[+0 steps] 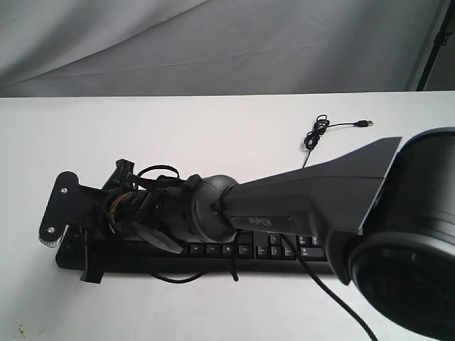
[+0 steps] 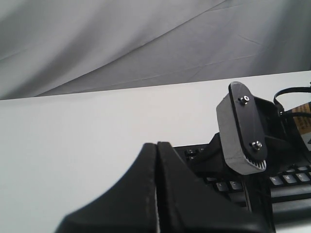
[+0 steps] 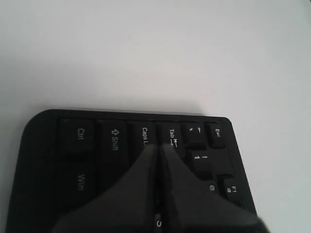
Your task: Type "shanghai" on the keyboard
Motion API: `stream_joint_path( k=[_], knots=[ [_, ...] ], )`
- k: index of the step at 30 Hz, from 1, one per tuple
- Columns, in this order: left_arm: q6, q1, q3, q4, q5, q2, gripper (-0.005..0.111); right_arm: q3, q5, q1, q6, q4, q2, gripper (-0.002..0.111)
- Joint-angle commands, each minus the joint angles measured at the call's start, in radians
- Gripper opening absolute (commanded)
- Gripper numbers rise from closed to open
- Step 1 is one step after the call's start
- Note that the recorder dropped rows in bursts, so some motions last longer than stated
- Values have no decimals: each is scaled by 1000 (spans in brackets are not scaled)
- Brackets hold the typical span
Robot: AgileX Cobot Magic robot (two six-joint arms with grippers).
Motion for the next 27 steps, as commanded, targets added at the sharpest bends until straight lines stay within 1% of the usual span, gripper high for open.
stream_joint_path(
  k=[1, 27],
  knots=[
    [-3, -4, 4, 5, -5, -3, 0, -3, -13, -10, -3, 6, 3, 0],
    [-3, -4, 4, 5, -5, -3, 0, -3, -22, -19, -3, 7, 27, 0]
  ],
)
